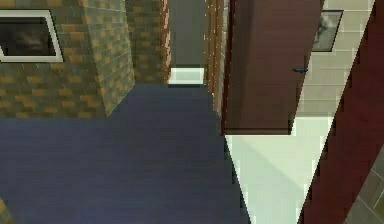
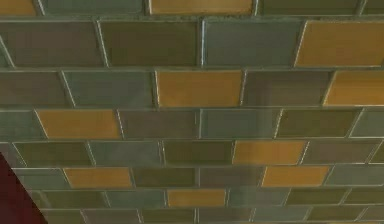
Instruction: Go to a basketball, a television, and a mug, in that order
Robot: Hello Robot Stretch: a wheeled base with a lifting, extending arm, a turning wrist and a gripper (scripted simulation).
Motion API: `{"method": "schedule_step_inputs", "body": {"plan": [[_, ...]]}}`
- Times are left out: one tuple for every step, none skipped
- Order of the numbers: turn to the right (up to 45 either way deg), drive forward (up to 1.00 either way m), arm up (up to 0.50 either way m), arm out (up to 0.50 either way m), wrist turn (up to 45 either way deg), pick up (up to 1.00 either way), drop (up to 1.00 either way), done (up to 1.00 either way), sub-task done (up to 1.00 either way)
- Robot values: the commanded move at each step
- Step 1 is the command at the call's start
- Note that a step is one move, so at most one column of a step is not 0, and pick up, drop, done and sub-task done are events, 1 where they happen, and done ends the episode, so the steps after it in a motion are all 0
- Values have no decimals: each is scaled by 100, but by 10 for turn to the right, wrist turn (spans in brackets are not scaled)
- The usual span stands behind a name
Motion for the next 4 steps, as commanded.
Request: {"method": "schedule_step_inputs", "body": {"plan": [[0,100,0,0,0,0,0,0,0],[0,100,0,0,0,0,0,0,0],[0,100,0,0,0,0,0,0,0],[90,0,0,0,0,0,0,0,0]]}}
